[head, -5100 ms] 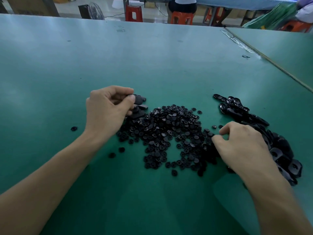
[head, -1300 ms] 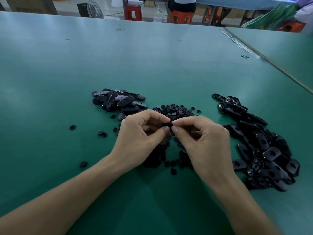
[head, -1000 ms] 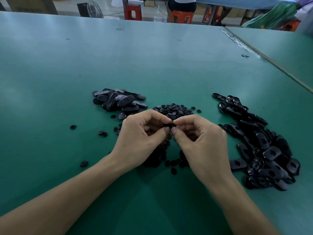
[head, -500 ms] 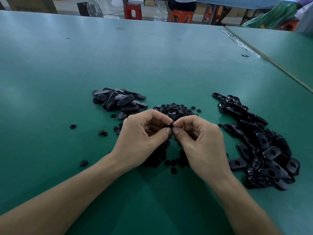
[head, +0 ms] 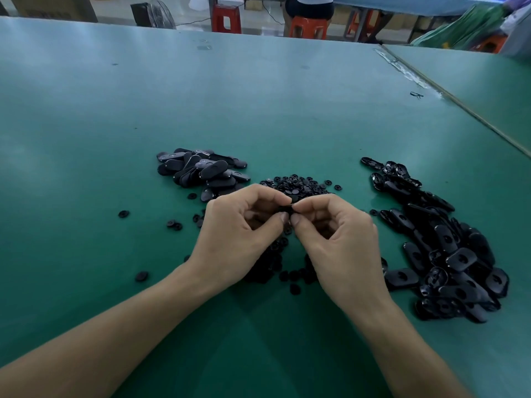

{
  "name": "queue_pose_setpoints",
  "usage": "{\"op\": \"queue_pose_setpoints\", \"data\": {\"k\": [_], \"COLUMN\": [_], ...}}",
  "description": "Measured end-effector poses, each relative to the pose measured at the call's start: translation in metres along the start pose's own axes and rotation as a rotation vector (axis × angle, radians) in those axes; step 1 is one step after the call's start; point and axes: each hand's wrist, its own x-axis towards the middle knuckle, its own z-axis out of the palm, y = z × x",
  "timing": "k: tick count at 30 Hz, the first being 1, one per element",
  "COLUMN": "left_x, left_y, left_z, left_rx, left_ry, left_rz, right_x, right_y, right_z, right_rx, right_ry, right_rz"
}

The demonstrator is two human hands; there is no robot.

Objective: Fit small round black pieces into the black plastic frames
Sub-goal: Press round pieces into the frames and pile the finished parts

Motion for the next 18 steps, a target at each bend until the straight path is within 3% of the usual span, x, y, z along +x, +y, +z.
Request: {"op": "queue_pose_setpoints", "data": {"k": [6, 18], "left_x": [0.0038, 0.0023], "left_y": [-0.001, -0.0026], "left_z": [-0.0015, -0.0019], "left_rx": [-0.013, -0.006], "left_ry": [0.048, 0.013], "left_rz": [-0.038, -0.019], "right_x": [-0.0014, 0.0002], "right_y": [-0.0028, -0.0029], "right_z": [0.0014, 0.0001], "right_rx": [-0.144, -0.106], "right_ry": [0.018, 0.058], "right_rz": [-0.118, -0.118]}}
